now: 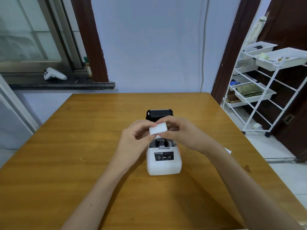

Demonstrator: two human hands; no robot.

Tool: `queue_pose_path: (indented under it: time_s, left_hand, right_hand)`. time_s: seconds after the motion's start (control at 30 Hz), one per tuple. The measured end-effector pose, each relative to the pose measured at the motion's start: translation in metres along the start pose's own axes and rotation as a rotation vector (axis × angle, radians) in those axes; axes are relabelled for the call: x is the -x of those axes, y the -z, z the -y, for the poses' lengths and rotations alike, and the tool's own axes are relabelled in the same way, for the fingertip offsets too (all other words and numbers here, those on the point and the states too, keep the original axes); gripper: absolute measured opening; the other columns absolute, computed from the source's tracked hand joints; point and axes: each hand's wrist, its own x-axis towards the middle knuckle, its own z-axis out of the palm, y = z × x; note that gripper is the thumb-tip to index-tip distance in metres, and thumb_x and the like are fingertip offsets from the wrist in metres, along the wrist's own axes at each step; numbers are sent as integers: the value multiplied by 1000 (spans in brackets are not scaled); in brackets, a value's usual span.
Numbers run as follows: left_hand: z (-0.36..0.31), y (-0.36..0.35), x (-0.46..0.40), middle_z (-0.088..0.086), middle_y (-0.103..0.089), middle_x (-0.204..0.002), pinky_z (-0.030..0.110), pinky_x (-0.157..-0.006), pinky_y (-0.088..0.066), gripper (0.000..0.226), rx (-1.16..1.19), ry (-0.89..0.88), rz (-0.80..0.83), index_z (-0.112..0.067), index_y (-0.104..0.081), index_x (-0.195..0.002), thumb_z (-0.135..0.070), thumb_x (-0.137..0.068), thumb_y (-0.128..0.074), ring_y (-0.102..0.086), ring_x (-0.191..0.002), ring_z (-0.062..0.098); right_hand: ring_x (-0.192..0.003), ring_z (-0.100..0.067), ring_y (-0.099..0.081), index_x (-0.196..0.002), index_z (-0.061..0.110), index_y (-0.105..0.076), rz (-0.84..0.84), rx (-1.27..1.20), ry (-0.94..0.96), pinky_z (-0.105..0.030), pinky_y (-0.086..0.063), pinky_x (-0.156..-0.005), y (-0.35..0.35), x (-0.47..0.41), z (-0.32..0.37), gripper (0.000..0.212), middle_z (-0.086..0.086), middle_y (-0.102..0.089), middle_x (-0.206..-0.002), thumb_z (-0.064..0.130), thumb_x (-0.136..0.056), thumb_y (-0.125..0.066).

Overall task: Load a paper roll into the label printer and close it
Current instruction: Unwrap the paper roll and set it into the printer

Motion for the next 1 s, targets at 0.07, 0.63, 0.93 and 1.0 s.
queue_pose_path:
  time_s: [0.07, 0.63, 0.93, 1.0]
  left_hand:
    - [3, 0, 1, -10, -69, -102, 30, -82, -56, 41, -61, -11, 13, -34, -75, -94, 6, -82, -71, -67, -100, 11]
    - [7, 21, 3, -3, -58, -102, 33, -88, -49, 7, -389, 78, 203, -27, -71, -80, -21, -84, -71, -59, -95, 15]
    - [15, 27, 12, -27, -43, -130, 24, -103, -40, 43, -428, 135, 363, -48, -67, -116, -59, -74, -68, -47, -123, -3]
    - [14, 28, 12, -29, -38, -135, 24, -106, -39, 48, -437, 142, 377, -49, -65, -117, -62, -71, -69, -44, -126, -6]
  right_hand:
    - [-82, -16, -68, -113, 19, -68, -15, 78, 2, -27, -55, -73, 0, -1, -3, 26, -4, -74, -98, 14, -88, -70]
    - [-93, -22, -71, -108, 14, -73, -106, 18, -23, -43, -58, -85, -1, -1, -14, 23, -7, -77, -99, 17, -85, -74]
    - [-72, 7, -64, -107, 15, -72, -91, -26, -5, -11, -52, -66, -1, 4, -13, 19, 4, -73, -89, 17, -89, -69]
    - [-74, 7, -65, -107, 16, -72, -90, -38, -5, -11, -53, -66, -2, 4, -13, 18, 6, -73, -89, 18, -89, -69]
